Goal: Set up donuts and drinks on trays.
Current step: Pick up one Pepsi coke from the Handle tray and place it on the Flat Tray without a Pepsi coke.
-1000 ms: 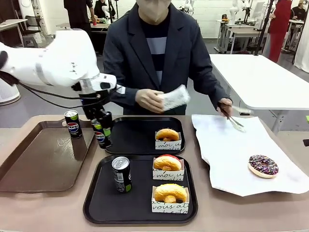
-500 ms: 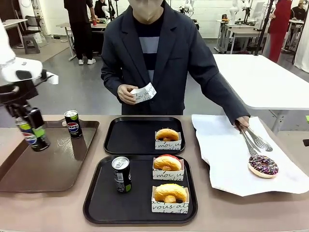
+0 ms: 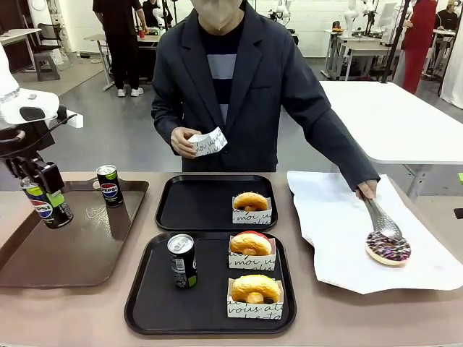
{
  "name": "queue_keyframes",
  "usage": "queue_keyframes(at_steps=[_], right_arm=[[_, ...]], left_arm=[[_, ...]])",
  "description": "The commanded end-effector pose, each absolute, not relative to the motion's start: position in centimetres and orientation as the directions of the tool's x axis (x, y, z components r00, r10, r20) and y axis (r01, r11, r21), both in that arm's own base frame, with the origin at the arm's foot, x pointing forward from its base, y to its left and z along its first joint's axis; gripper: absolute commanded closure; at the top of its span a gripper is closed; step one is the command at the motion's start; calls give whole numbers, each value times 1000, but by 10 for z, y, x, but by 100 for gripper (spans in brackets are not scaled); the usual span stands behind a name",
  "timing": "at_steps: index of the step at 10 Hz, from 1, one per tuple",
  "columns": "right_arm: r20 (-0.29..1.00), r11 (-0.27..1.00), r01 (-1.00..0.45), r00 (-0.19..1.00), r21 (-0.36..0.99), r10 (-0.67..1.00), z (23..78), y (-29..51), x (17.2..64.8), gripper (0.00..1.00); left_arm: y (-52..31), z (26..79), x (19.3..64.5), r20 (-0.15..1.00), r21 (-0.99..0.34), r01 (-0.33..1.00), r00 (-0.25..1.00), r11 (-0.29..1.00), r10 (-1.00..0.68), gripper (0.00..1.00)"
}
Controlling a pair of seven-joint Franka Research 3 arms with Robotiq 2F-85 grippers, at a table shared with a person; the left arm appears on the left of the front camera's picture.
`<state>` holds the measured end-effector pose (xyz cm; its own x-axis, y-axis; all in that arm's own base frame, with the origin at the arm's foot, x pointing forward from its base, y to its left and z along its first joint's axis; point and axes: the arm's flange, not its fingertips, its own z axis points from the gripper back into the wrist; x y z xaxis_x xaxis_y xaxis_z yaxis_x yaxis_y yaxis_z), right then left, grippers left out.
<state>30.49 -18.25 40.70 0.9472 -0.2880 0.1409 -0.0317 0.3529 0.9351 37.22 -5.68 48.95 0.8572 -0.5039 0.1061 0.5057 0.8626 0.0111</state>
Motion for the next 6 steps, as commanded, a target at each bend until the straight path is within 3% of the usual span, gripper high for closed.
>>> queue_keyframes(at_steps=[1, 6], right_arm=[[155, 338, -50, 944, 940, -292, 407, -182, 306, 0], [155, 338, -50, 944, 940, -292, 407, -182, 306, 0]], left_arm=[[-54, 492, 369, 112, 20, 506, 856, 862, -505, 41], [-54, 492, 369, 112, 20, 506, 856, 862, -505, 41]])
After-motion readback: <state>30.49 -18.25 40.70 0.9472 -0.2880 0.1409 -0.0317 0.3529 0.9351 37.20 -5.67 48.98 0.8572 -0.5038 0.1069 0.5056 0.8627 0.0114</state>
